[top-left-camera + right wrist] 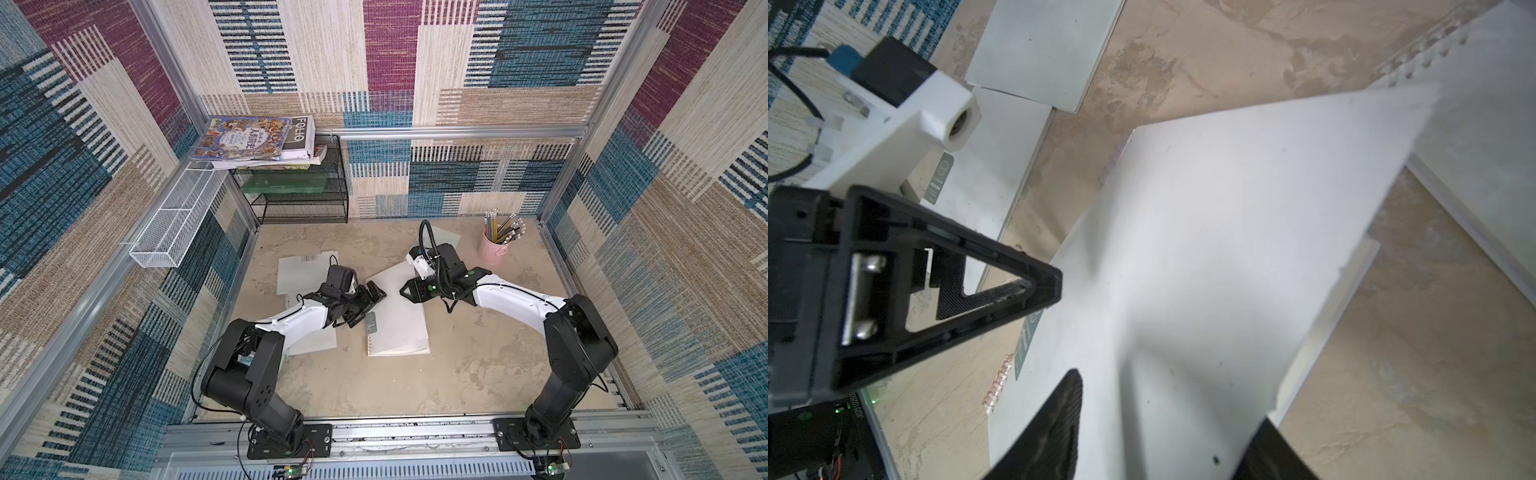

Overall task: Tear off pages from different notebooks
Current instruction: Open the notebook at the center of the board.

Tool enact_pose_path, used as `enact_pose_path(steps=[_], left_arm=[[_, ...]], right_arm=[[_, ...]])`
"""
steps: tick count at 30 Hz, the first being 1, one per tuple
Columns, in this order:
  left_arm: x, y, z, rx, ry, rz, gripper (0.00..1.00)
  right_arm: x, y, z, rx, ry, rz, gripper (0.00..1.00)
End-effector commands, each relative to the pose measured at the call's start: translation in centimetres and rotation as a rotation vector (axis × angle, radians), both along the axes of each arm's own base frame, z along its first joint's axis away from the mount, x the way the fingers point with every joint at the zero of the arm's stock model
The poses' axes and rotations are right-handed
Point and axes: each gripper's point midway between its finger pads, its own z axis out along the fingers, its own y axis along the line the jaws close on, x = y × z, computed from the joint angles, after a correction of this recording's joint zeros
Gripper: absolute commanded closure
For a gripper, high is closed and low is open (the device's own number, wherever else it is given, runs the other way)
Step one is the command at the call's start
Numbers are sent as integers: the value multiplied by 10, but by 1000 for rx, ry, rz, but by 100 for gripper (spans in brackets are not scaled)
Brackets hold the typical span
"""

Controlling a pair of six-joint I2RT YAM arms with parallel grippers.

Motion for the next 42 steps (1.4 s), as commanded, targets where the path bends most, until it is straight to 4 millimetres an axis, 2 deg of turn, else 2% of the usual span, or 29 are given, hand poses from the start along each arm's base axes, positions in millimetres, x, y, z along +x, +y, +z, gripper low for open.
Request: enact_pose_path(steps=[1,8,13,19,26,30,33,37,40,42], left_arm=[[0,2,0,-3,2,-22,0],[-7,10,-17,76,80,-41,1],[-5,12,-15,93,80,-45,1],[1,11,-4,49,49,-32,1],[4,26,14,-34,8,13,1],[2,36,21,-48,2,36,0],[4,48,36,-104,-59,93,1],[11,66,71,-140,-190,183,1],[17,68,94,-156,-258,206,1],[21,67,102,-167,-273,206,1]], right_arm=[[1,-3,-3,-42,-11,-3,53],[5,-12,-9,-35,27,-32,70],[-7,4,-1,100,84,46,60],[-30,35,23,323,146,212,51],[-44,60,49,370,87,328,42],[-48,75,55,383,80,374,39],[-55,90,53,369,79,424,37],[-64,107,49,357,77,480,32],[-67,114,49,359,76,511,31],[-70,117,51,363,68,533,29]])
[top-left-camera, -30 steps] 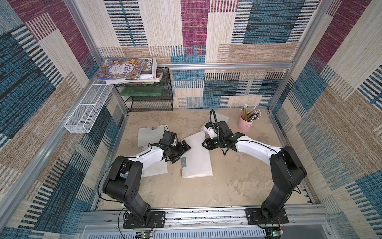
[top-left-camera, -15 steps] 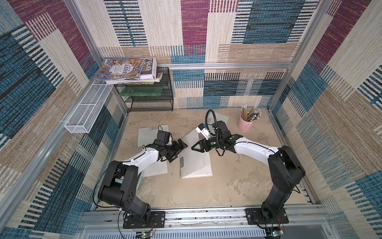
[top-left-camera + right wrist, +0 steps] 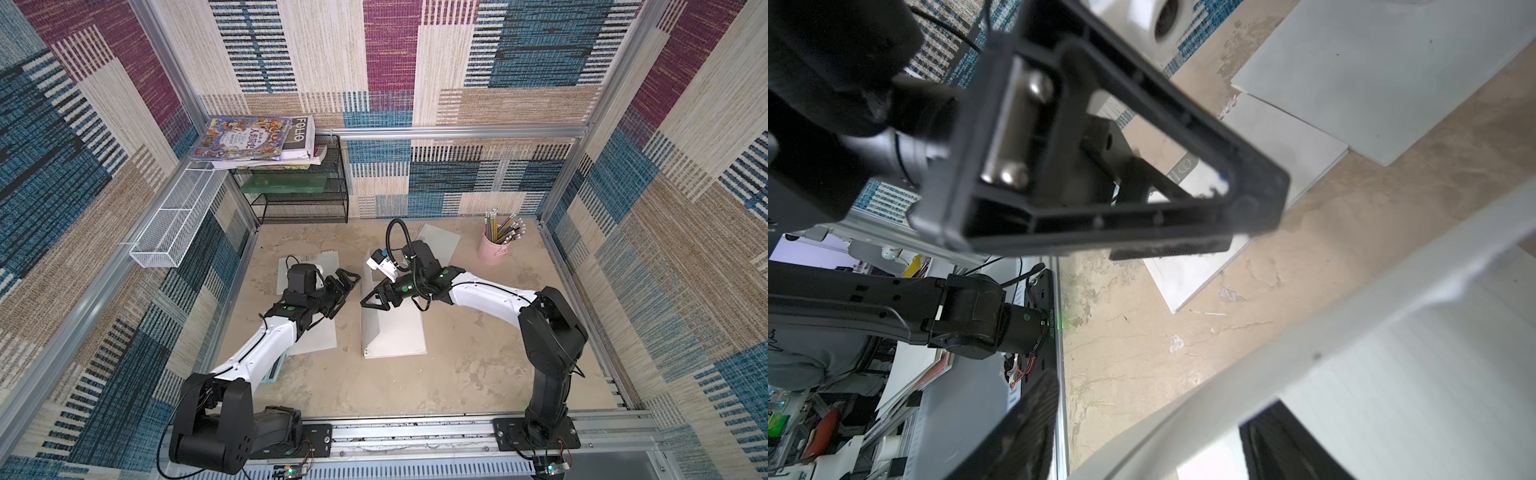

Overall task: Tear off pages from different notebooks
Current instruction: Open the notebook at the center of the board, then tear off the paper from the notebook.

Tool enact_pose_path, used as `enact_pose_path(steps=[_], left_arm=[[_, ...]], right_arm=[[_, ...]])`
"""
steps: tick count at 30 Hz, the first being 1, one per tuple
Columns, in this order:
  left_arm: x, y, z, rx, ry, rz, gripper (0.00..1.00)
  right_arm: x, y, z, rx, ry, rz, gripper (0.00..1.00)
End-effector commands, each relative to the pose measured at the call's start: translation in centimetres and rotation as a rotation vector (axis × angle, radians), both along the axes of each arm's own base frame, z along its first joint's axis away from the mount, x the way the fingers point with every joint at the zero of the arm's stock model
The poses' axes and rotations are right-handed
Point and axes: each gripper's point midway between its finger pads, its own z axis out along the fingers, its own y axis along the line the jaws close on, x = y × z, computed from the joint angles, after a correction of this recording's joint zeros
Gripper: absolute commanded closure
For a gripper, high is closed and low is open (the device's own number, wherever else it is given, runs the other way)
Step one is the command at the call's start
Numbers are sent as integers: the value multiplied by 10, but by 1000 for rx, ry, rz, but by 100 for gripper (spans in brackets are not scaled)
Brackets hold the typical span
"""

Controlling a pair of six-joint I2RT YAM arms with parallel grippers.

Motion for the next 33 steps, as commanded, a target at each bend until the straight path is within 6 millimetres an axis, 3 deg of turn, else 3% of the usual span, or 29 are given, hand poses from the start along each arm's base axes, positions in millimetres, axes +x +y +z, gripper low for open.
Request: enact_pose_path(steps=[1,9,12,16,19,23,25,27,29,31,33], left_arm=[[14,-1,22,-32,-74,21,1],[25,-9,30,-26,-79,-34,1],[24,-8,33,8,-76,-49,1],[18,-6,24,41,-46,-57,1],[15,-4,13,47,-14,-56,7],[11,1,0,57,31,-50,26],[9,7,-3,78,47,-42,35],[6,12,-5,103,61,-32,42],[5,16,-7,124,74,-28,46],[4,18,-8,138,82,-28,52],[4,19,-10,147,93,-24,57]], right_arm=[[-10,4,1,5,-20,61,28],[-30,18,8,7,-67,178,19],[-42,25,13,7,-94,233,10],[-55,28,17,6,-118,289,6],[-59,21,21,23,-113,309,8],[-53,-13,24,40,-87,263,8],[-35,-43,11,-3,-59,141,8],[-8,-76,-13,-88,-2,-31,8],[12,-112,-49,-199,104,-200,9],[17,-137,-76,-286,181,-313,11],[15,-149,-91,-334,210,-371,13]])
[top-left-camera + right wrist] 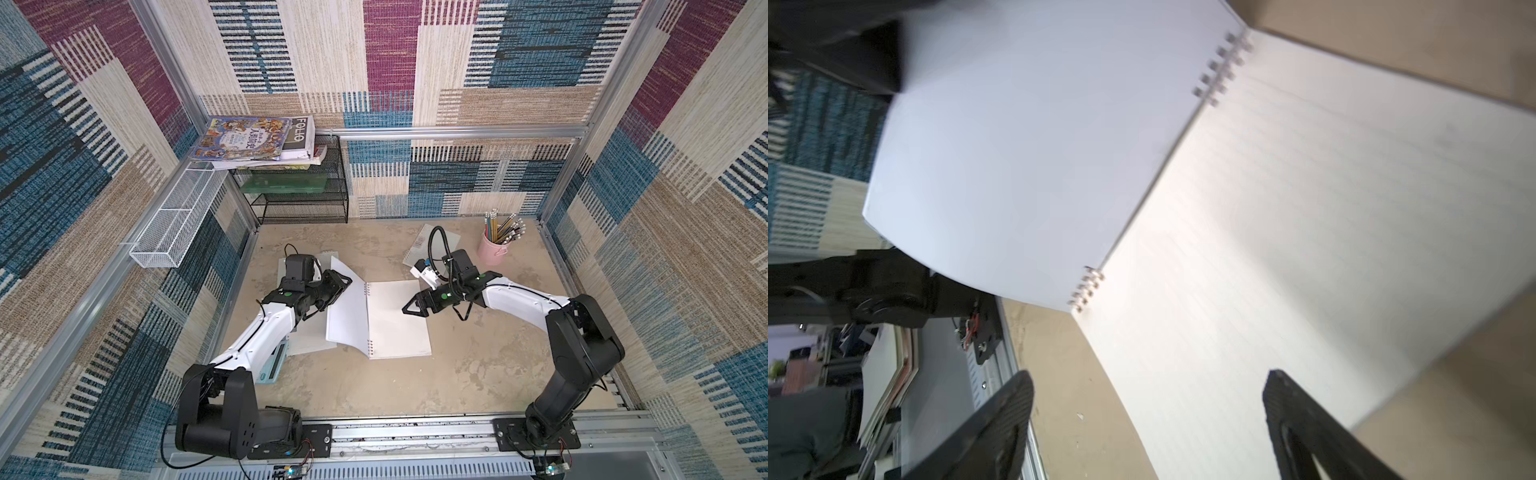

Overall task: Tear off pages from different notebooks
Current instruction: Tear off the paper from the notebook.

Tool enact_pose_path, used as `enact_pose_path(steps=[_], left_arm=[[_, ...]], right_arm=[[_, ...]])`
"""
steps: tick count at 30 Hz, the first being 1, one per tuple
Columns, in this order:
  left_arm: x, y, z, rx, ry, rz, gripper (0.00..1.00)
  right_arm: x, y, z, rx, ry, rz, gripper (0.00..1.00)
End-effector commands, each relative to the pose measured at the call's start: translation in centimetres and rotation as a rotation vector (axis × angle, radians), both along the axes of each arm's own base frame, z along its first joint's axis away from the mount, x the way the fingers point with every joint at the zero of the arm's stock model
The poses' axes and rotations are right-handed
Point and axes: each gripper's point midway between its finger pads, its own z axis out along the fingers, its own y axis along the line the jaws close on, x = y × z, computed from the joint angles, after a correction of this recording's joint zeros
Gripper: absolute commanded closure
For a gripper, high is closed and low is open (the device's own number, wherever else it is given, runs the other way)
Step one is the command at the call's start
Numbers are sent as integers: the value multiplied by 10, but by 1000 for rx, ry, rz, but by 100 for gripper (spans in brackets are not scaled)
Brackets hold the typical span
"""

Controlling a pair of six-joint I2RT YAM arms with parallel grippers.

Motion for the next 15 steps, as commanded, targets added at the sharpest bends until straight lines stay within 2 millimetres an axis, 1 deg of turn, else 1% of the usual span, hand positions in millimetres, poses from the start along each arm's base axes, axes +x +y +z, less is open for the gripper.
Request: enact_pose_path(steps=[1,3,5,7,9,12,15], left_arm=[[-3,4,-5,32,21,1,60],[-2,5,-8,38,30,4,65],[-1,5,-9,41,32,1,67],[0,5,-11,40,39,-1,68],[1,4,-12,40,46,-9,69],[0,2,-16,41,60,-19,68],[1,1,-20,37,75,-25,62]], right_arm=[[6,-19,-20,-101,51,-154,15],[8,-23,-28,-120,75,-198,21],[13,-28,-38,-159,90,-240,25],[18,-35,-47,-191,110,-283,27],[22,-40,-51,-224,107,-309,27],[29,-49,-53,-278,87,-343,25],[30,-52,-56,-290,94,-355,25]])
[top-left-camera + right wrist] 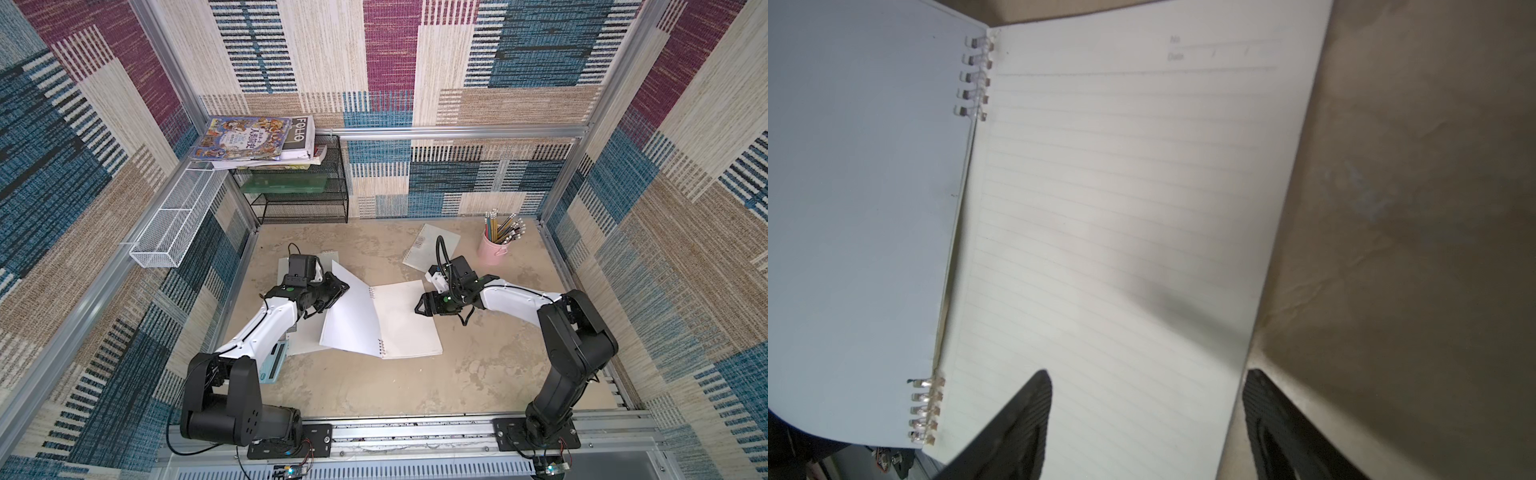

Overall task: Tear off pages from different notebooks
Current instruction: Tear off the paper from the notebook.

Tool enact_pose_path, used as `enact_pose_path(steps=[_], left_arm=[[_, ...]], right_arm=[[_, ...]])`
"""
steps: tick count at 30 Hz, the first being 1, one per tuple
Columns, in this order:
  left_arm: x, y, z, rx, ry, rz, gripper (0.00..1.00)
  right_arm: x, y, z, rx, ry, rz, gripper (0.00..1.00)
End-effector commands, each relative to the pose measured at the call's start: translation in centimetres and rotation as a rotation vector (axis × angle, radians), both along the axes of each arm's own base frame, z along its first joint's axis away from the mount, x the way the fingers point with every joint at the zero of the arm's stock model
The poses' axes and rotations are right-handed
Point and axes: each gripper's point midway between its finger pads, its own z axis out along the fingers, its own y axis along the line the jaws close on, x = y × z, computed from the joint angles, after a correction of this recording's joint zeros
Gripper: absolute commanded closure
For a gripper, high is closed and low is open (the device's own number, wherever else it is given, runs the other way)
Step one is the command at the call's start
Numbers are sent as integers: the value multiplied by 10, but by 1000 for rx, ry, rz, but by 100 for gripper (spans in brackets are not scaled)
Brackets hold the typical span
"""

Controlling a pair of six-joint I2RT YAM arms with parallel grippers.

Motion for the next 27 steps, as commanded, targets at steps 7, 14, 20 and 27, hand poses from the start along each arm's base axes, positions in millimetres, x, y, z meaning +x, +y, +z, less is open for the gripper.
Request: enact_pose_path(steps=[7,14,20,27], left_arm=[[2,-8,-8,-45,24,-23,57],[2,-9,-5,-50,18,-20,53],[1,-9,-7,-51,21,-19,52],[2,-9,-8,-51,21,-22,52]], right_arm=[[-4,-4,-18,-28,51,-39,35],[1,3,-2,-19,9,-27,44],[2,11,5,-112,-45,19,44],[4,18,13,-196,-103,56,47]])
